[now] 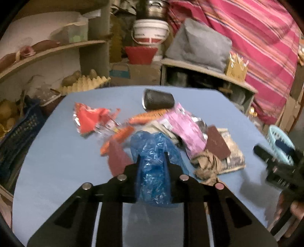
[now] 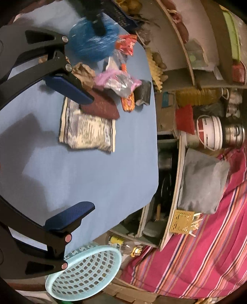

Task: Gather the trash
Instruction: 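Grasp the blue plastic bag with the left tool while the right tool reaches toward brown paper, then close the right tool on the crumpled brown paper and lift it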

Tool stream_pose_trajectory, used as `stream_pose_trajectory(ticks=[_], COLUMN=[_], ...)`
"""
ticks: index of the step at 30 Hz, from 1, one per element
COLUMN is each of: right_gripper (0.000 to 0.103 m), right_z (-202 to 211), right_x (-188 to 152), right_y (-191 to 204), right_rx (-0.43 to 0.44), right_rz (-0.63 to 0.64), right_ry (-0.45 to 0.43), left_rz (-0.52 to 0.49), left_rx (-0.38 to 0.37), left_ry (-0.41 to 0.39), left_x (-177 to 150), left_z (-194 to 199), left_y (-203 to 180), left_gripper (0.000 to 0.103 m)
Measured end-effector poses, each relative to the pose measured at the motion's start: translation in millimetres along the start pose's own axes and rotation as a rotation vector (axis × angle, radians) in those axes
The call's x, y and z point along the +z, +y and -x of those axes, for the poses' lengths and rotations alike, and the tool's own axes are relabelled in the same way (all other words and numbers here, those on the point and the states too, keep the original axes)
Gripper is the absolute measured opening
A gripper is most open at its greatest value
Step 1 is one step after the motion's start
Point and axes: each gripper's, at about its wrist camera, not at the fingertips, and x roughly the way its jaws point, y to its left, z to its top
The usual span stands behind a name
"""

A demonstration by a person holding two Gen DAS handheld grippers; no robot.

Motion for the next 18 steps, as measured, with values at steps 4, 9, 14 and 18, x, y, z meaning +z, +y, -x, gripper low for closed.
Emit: stream_pose_trajectory(ticks=[4,9,14,18], right_gripper=[0.099,0.099,0.095,0.085], right_z=[0,-5,-15,-26], right_x=[0,1,0,-2], right_y=[20,48,78,92], right_rx=[0.024,0.046,0.055,0.076], right_rz=[0.030,0.054,0.102,0.111], right_ry=[0.004,0.008,0.030,0.072], left_rz=[0.044,0.079,0.104,0.101], left_rx=[0.035,0.092,0.115,0.121], left_ry=[-0.057,-0.084,-0.085,-0.084], left_x=[11,18,18,15], left_z=[16,22,25,26], left_y=[23,47,63,67], left_gripper=[0.021,0.021,0.021,0.021])
